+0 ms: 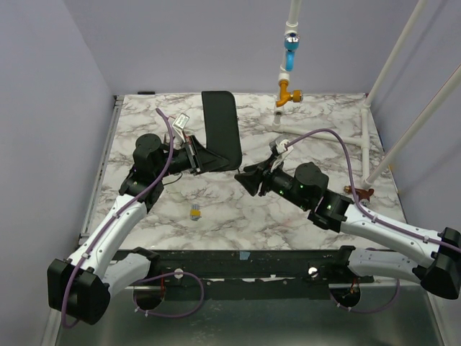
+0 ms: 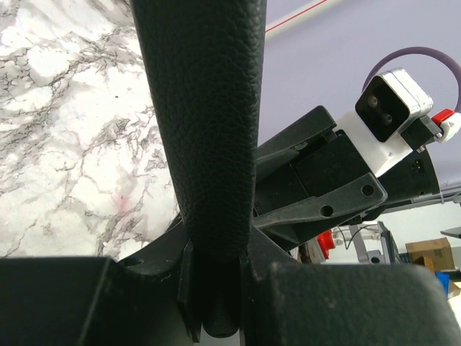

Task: Sort the hair-cutting tools
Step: Zip the hairdressing tool bag at the center of the board.

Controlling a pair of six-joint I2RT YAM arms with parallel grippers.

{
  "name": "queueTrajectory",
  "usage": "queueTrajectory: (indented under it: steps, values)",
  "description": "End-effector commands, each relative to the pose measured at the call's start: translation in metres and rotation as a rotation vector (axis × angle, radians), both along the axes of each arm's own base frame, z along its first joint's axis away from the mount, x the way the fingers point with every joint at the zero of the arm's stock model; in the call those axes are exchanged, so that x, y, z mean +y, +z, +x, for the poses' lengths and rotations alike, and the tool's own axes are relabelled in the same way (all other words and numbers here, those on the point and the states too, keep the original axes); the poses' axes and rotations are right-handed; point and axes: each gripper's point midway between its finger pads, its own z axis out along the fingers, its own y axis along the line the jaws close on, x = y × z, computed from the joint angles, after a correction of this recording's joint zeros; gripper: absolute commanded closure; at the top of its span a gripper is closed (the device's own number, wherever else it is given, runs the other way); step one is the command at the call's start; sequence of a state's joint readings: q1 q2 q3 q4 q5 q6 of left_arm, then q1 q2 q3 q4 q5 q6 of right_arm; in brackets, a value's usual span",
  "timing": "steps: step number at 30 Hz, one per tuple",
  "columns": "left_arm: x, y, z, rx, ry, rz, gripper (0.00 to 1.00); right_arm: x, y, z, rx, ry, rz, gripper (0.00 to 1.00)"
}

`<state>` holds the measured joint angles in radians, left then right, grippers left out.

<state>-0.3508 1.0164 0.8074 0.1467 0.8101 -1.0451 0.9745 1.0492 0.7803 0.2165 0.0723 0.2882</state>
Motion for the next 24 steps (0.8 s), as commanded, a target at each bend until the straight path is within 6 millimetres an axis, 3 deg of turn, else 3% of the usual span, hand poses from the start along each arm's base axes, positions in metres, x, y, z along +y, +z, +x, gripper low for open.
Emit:
queueTrajectory:
  steps: [1,7,22,24]
  values:
    - [0.004,0.019,0.001,-0.085,0.034,-0.025,1.0,0.002,0.006,0.005,-0.016,-0.022,0.017,0.55]
    - [0.004,0.015,0.003,-0.074,0.044,-0.013,1.0,0.002,0.007,0.008,-0.026,-0.033,0.016,0.61]
    - [-0.001,0.01,0.002,-0.071,0.044,0.031,1.0,0.005,0.007,0.017,-0.032,-0.065,-0.001,0.59]
    - [-0.001,0.009,0.001,-0.07,0.04,0.035,1.0,0.005,0.006,0.018,-0.03,-0.071,-0.003,0.62]
